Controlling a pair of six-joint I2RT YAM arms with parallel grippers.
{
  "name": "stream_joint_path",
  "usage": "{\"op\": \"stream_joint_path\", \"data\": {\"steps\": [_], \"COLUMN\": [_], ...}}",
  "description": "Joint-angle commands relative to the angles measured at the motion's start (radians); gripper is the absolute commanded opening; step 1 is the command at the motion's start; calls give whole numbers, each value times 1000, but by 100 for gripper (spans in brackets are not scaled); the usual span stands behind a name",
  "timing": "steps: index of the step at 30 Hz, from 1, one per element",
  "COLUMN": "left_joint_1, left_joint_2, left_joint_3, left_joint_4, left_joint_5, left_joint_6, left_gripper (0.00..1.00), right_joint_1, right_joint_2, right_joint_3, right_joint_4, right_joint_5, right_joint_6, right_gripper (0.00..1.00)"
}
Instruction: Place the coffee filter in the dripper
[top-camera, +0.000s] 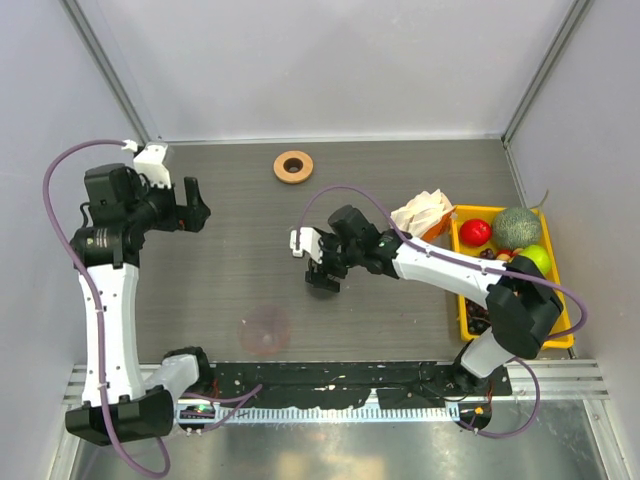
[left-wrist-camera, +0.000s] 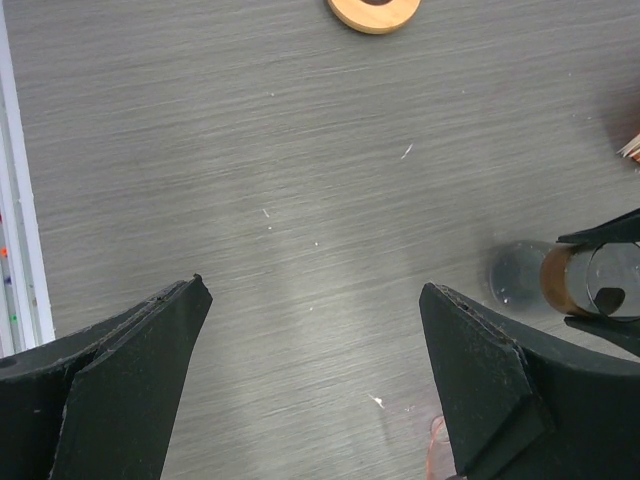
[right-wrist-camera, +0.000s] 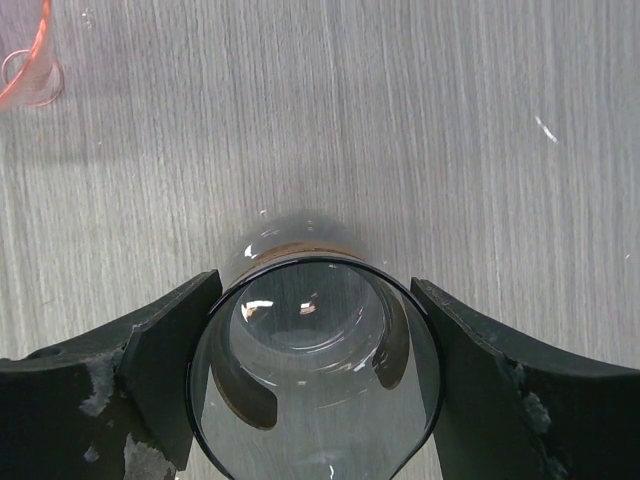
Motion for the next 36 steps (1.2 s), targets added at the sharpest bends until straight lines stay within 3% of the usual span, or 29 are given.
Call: {"op": "stream_joint_path", "data": {"steps": [1, 7, 13, 14, 24, 29, 33, 36], "left_joint_1": [7, 7, 7, 7, 7, 5, 2, -12], "left_joint_2": [-47, -61, -60, -57, -3, 93, 221, 336], "left_joint_3": [-11, -23, -30, -26, -3, -61, -154, -207], "left_joint_4": [-11, -20, -25, -26, 7, 179, 459, 694], "left_joint_5": [-17, -33, -23, -23, 61, 175, 279, 273], "left_joint_6": [26, 27, 27, 29, -64, -260, -512, -710], "left_gripper": [99, 99, 99, 99, 99, 99, 93, 90], "right_joint_1": [15, 19, 28, 31, 33, 32, 2, -77], "right_joint_2": [-46, -49, -59, -60, -147, -235, -290, -292], "right_joint_3": [-19, -42, -48, -46, 58, 161, 230, 297], "right_joint_4": [149, 151, 149, 149, 79, -9, -90, -197], "right_joint_5": [14, 15, 20, 23, -6, -3, 66, 77], "right_joint_6": [-41, -45, -36, -30, 51, 108, 134, 177], "right_gripper": [68, 70, 100, 95, 96, 95, 95, 96]}}
